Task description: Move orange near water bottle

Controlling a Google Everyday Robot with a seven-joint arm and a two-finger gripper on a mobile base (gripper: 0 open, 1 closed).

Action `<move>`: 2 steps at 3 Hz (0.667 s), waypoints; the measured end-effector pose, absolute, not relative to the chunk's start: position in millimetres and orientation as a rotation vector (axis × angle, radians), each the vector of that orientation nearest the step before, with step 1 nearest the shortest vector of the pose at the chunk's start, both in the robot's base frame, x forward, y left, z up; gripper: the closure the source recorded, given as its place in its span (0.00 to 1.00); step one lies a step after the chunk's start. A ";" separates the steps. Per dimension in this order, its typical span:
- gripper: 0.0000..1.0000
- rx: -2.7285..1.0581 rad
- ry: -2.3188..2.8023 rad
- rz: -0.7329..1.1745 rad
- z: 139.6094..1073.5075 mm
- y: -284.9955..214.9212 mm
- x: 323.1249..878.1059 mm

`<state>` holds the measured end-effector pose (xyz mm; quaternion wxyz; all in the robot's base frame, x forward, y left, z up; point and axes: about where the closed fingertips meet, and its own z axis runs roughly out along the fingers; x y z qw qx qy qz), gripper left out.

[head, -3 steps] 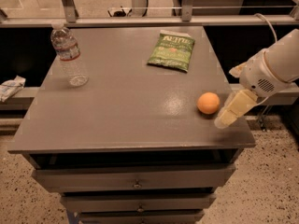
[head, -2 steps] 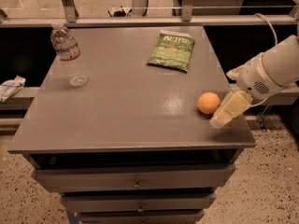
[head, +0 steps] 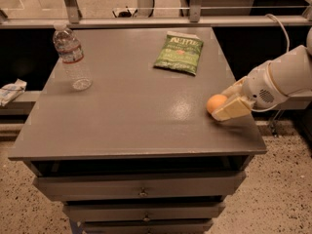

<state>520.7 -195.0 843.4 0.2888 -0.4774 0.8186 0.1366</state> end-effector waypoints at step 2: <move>0.93 -1.238 2.145 0.382 866.4 -182.4 529.2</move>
Offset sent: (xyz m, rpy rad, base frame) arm 0.0222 0.0209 0.0647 0.0764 -0.0926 -0.0148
